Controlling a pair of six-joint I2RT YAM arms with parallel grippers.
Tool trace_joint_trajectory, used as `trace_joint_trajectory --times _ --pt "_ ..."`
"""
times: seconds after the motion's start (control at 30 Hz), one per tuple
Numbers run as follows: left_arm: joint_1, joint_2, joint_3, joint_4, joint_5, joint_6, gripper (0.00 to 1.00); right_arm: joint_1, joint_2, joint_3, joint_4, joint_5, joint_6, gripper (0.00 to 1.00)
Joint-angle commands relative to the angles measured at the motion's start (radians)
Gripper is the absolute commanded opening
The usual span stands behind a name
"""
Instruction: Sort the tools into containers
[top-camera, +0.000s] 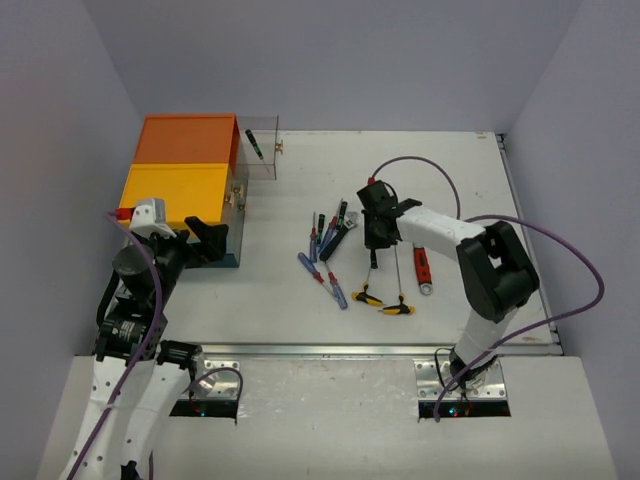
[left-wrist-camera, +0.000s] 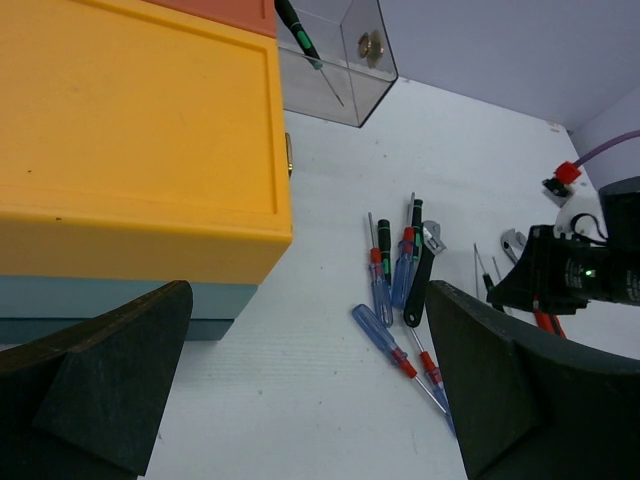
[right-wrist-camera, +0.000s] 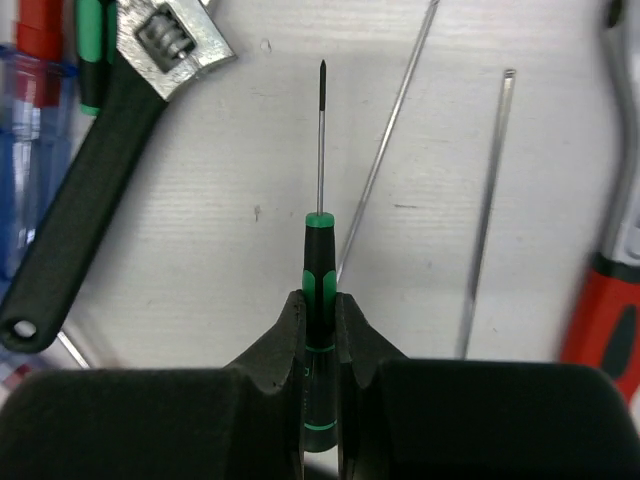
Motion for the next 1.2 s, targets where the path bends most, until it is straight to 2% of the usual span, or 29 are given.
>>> trace_joint_trajectory --times 0.0,0.1,0.2,0.37,0.5,0.6,0.7,0.73,0.87,0.93,1.0,1.1,1.13,1.17 --pt "-0.010 -0.002 -0.003 0.049 0.006 0.003 1.00 -0.005 -0.186 0.035 -0.029 0.084 -0.039 0.00" --pt "-0.010 -0.006 -0.003 0.049 0.000 0.001 1.00 -0.002 -0.248 0.098 0.055 -0.007 -0.108 0.00" --pt "-0.011 -0.012 -0.003 0.048 -0.006 -0.001 1.00 0.004 -0.210 0.212 0.230 -0.287 -0.218 0.00" --pt "-0.010 -0.008 -0.002 0.044 -0.011 -0.003 1.00 0.041 0.007 0.642 0.308 -0.495 -0.268 0.00" --pt "-0.011 0.000 0.000 0.040 -0.034 -0.004 1.00 0.056 0.302 1.060 0.334 -0.626 -0.230 0.00" --pt "-0.010 0.003 0.000 0.040 -0.034 -0.004 1.00 0.065 0.433 1.245 0.392 -0.636 -0.187 0.00" --pt "-0.010 0.005 -0.002 0.041 -0.031 -0.004 1.00 0.088 0.485 1.199 0.609 -0.561 -0.216 0.00" --pt "-0.010 0.006 -0.001 0.040 -0.030 -0.003 1.00 0.096 0.498 1.210 0.636 -0.535 -0.237 0.00" --pt "-0.010 0.005 -0.001 0.040 -0.029 -0.002 1.00 0.103 0.608 1.331 0.624 -0.513 -0.257 0.00" --pt "-0.010 0.001 -0.002 0.041 -0.026 -0.002 1.00 0.108 0.604 1.307 0.618 -0.518 -0.281 0.00" --pt "-0.010 0.000 -0.003 0.045 -0.022 -0.002 1.00 0.117 0.585 1.250 0.610 -0.517 -0.327 0.07" --pt "-0.010 0.008 -0.002 0.045 -0.017 -0.001 1.00 0.119 0.569 1.246 0.541 -0.518 -0.356 0.53" --pt "-0.010 0.008 -0.002 0.044 -0.017 0.000 1.00 0.119 0.560 1.251 0.499 -0.515 -0.364 0.62" --pt "-0.010 0.007 -0.002 0.044 -0.017 0.001 1.00 0.119 0.545 1.253 0.470 -0.509 -0.370 0.65"
